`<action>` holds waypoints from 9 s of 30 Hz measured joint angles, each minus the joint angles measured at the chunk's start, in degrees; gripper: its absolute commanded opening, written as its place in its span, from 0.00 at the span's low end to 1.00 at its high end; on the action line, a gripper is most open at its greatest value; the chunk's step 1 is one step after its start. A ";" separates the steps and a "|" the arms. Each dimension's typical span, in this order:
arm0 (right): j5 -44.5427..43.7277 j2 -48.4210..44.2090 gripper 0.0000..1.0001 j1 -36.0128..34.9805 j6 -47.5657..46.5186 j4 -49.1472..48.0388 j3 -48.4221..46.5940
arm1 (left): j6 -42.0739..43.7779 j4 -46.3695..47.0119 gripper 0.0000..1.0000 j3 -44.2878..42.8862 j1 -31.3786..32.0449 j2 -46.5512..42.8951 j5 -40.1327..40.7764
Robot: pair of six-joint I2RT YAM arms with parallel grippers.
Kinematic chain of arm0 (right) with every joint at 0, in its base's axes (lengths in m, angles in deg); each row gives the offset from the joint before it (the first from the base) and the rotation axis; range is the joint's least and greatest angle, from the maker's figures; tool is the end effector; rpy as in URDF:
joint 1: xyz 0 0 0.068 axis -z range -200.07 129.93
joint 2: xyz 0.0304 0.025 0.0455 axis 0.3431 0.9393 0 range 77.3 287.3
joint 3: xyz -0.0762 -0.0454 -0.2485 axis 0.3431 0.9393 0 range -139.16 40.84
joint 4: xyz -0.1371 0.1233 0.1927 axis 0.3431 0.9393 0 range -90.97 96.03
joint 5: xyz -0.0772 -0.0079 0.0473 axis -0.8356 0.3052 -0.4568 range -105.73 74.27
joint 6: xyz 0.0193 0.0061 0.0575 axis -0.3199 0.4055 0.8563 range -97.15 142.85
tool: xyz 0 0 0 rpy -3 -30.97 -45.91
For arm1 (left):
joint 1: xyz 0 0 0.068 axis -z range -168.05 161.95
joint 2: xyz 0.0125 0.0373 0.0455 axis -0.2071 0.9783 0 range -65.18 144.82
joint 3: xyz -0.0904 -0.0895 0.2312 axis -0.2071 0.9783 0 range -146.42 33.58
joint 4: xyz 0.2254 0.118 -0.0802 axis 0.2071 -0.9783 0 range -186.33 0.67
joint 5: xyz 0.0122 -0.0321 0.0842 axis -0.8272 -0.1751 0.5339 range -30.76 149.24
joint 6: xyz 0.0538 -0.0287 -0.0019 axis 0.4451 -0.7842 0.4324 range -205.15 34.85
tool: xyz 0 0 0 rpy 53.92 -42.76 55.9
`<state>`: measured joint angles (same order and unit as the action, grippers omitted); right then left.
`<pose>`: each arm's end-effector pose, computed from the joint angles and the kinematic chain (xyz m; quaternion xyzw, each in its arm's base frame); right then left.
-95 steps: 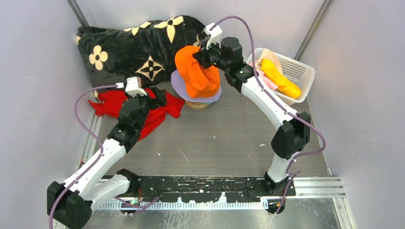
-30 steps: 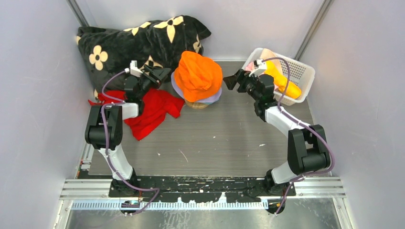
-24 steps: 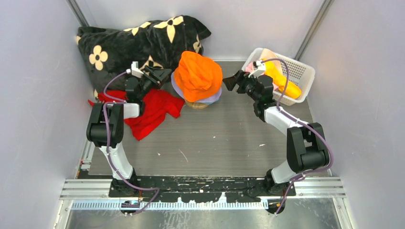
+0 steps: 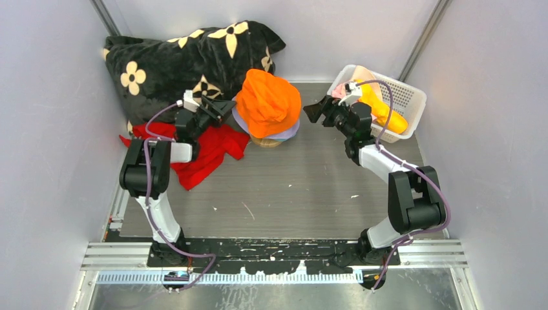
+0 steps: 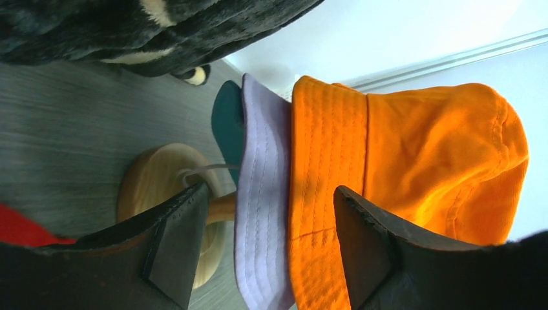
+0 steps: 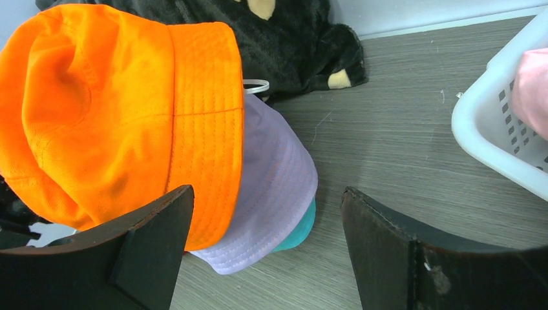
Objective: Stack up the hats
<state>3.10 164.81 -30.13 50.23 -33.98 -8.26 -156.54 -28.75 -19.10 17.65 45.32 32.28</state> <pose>0.3510 0.0772 0.2483 0.0010 0.7379 0.3277 0.5900 0.4039 -0.0612 0.1775 -0.2221 0.6552 -0.5644 0.4504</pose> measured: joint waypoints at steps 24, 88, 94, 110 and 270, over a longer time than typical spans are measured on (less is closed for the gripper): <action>0.59 0.02 0.88 0.50 0.28 -0.17 0.15 | 4.24 -7.26 0.71 2.84 -0.52 -6.64 0.74; 2.51 2.10 0.88 2.71 2.01 -2.29 -0.48 | -7.74 16.96 0.00 0.22 2.27 4.46 -1.53; 6.49 6.84 0.85 2.80 5.29 -5.29 -3.19 | -9.01 16.72 0.00 2.71 1.03 4.68 -1.29; 21.05 22.36 0.81 2.80 24.09 -26.84 -7.58 | -9.46 15.37 0.00 1.97 0.28 8.57 -1.86; 0.02 -6.56 0.01 1.46 -2.38 12.15 -28.61 | 31.26 -25.86 0.73 -6.05 24.26 -25.24 15.08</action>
<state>3.12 158.25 -28.67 47.84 -21.83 -36.87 -125.29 -54.61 -25.16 41.91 20.07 47.36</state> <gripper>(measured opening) 0.058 0.732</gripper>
